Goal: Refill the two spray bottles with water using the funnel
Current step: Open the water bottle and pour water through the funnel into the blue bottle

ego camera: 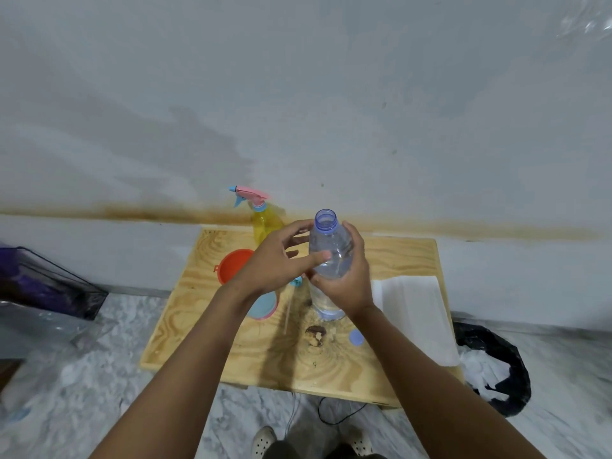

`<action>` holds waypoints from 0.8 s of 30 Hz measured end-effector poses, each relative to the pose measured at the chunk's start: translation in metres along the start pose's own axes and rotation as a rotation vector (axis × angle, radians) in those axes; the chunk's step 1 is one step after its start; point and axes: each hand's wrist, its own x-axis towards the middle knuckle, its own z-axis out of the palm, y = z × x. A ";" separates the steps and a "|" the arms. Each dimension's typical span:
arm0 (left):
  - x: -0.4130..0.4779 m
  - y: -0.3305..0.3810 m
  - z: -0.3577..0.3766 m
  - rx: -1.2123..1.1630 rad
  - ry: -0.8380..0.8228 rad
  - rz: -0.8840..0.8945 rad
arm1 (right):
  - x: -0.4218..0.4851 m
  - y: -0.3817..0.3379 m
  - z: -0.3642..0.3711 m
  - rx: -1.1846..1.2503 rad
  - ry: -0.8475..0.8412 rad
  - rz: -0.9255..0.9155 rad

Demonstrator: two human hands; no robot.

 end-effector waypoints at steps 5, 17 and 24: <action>-0.008 -0.008 -0.017 0.030 0.039 0.000 | 0.004 -0.007 0.001 -0.007 -0.010 -0.018; -0.046 -0.097 -0.071 0.365 0.407 -0.287 | 0.011 -0.036 0.008 -0.070 -0.032 -0.138; -0.038 -0.120 -0.086 0.196 0.447 -0.374 | 0.012 -0.062 0.016 -0.104 -0.101 -0.107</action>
